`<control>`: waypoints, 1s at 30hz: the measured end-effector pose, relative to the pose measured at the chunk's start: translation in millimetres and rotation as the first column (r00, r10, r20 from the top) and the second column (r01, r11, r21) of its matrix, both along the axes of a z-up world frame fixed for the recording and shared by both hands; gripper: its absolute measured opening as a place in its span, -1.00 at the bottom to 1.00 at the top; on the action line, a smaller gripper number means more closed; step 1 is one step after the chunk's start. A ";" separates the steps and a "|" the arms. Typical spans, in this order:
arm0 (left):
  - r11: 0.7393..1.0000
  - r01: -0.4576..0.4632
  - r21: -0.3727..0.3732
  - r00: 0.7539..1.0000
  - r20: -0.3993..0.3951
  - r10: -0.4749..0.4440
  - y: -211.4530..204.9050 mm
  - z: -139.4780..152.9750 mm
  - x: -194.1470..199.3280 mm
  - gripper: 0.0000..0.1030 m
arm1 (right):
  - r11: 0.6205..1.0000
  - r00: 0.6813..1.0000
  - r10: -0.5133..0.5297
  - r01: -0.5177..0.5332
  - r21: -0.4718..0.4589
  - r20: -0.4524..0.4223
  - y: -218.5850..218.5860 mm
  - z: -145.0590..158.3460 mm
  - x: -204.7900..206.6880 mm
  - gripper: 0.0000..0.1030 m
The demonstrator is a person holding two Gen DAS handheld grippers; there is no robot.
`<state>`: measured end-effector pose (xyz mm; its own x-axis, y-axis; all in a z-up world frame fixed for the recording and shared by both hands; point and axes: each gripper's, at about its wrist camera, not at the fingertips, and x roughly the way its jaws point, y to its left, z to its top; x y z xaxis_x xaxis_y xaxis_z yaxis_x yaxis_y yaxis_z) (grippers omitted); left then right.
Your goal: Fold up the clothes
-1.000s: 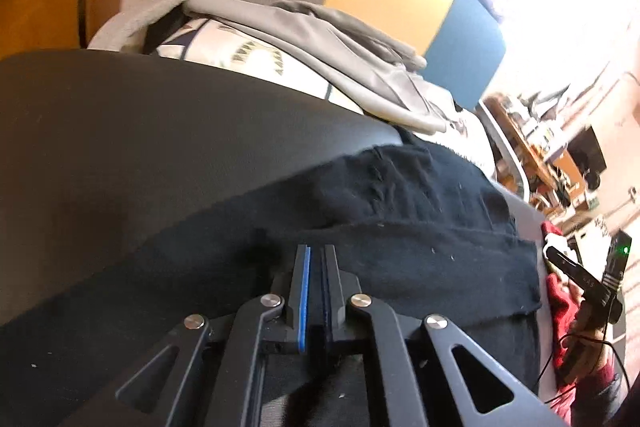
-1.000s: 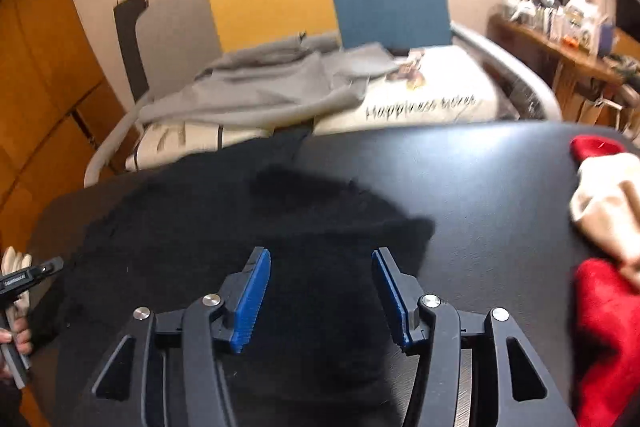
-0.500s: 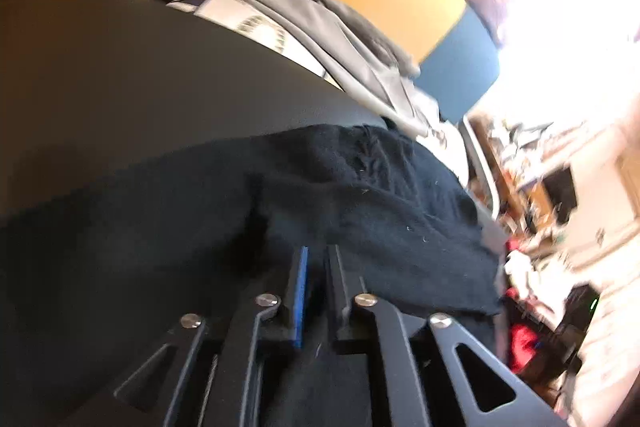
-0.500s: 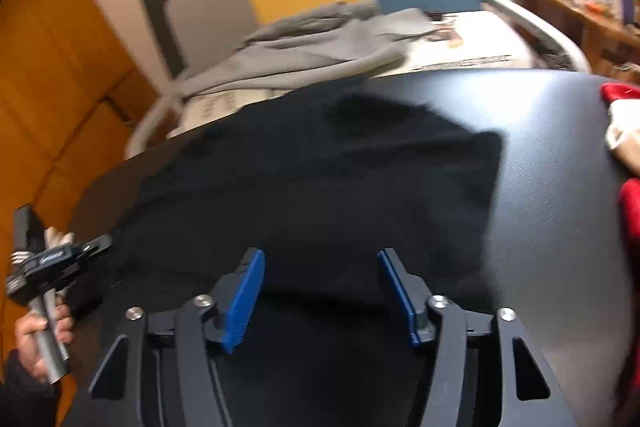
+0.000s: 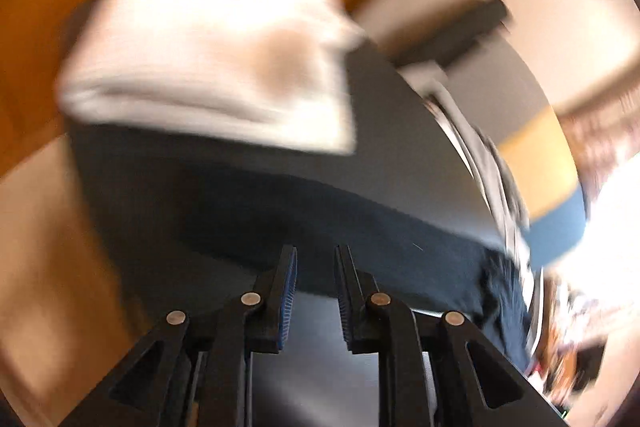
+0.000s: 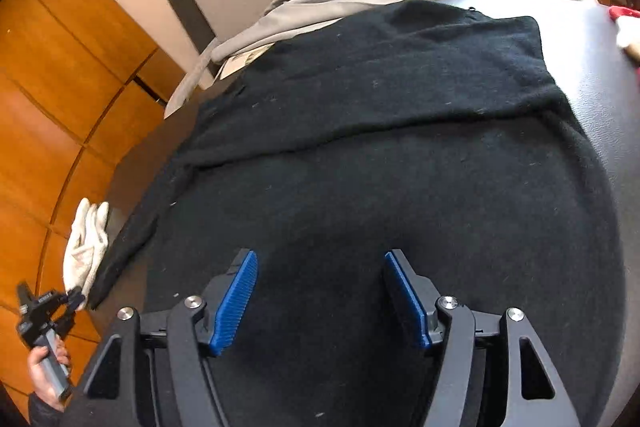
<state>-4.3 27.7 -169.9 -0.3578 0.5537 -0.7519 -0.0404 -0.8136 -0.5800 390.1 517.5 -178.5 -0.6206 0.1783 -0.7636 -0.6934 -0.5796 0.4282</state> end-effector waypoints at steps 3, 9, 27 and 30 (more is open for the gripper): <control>0.983 -0.134 0.125 0.988 0.096 0.123 -45.9 -21.1 -6.1 -0.64 | 1.000 1.000 0.013 -0.013 0.027 0.009 -10.8 8.8 -4.8 0.32; 0.940 -0.237 0.245 0.965 0.168 0.200 -58.2 -43.9 -10.0 -0.64 | 0.990 0.998 0.056 -0.058 0.128 0.016 -37.3 36.5 -11.5 0.42; 0.936 -0.280 0.216 0.952 0.188 0.241 20.7 -52.9 -16.2 -0.55 | 0.985 0.997 0.079 -0.077 0.153 -0.007 -49.7 50.7 -5.5 0.53; 0.927 -0.302 0.224 0.945 0.199 0.260 30.4 -55.5 -19.0 -0.55 | 0.990 0.996 0.083 -0.081 0.116 -0.013 -47.7 42.9 -6.1 0.54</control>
